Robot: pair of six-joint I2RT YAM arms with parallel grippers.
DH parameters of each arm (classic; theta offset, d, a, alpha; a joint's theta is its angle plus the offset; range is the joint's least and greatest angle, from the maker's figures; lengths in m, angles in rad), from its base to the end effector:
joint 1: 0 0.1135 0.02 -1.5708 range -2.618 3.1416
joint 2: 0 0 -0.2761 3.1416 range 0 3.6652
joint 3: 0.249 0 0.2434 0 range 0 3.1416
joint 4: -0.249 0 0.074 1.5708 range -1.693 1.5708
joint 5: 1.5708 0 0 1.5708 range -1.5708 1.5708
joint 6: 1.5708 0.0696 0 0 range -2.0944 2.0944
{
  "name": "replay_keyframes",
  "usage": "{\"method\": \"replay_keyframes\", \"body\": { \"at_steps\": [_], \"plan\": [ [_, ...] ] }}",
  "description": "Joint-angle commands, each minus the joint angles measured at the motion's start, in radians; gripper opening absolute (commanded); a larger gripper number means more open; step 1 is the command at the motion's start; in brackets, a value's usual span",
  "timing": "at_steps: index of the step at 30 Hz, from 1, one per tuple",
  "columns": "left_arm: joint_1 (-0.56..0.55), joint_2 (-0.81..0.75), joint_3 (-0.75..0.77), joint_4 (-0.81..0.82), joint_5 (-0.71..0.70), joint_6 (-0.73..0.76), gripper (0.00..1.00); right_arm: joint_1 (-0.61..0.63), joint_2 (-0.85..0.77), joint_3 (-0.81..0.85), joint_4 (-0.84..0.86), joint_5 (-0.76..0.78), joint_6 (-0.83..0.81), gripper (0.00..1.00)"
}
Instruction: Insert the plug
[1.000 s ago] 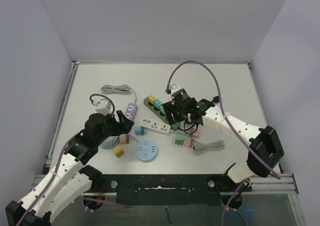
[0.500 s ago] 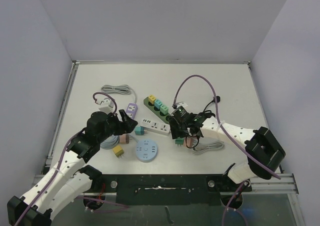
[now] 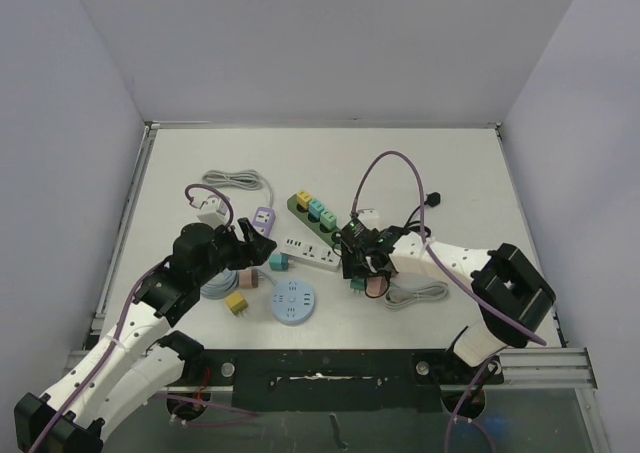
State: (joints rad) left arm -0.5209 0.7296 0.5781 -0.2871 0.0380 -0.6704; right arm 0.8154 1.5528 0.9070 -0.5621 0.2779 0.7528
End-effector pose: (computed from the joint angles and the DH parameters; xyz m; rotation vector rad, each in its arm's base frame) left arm 0.1604 -0.0951 0.2603 -0.1316 2.0968 -0.7820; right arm 0.2124 0.1977 0.1637 -0.0152 2.6910 0.0822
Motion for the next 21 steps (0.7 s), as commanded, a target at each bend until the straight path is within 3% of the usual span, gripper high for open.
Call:
{"method": "replay_keyframes", "body": {
  "at_steps": [1, 12, 21],
  "plan": [
    [0.004, -0.01, 0.006, 0.062, 0.025, -0.001, 0.7, 0.014, 0.012, 0.029, 0.047, 0.002, 0.034, 0.58],
    [0.004, -0.012, -0.005, 0.063, 0.034, -0.003, 0.7, 0.043, 0.033, 0.042, 0.145, -0.084, 0.0, 0.5],
    [0.004, -0.006, -0.007, 0.076, 0.04, -0.006, 0.7, 0.065, 0.084, 0.069, 0.056, 0.009, 0.014, 0.51]
  ]
}}
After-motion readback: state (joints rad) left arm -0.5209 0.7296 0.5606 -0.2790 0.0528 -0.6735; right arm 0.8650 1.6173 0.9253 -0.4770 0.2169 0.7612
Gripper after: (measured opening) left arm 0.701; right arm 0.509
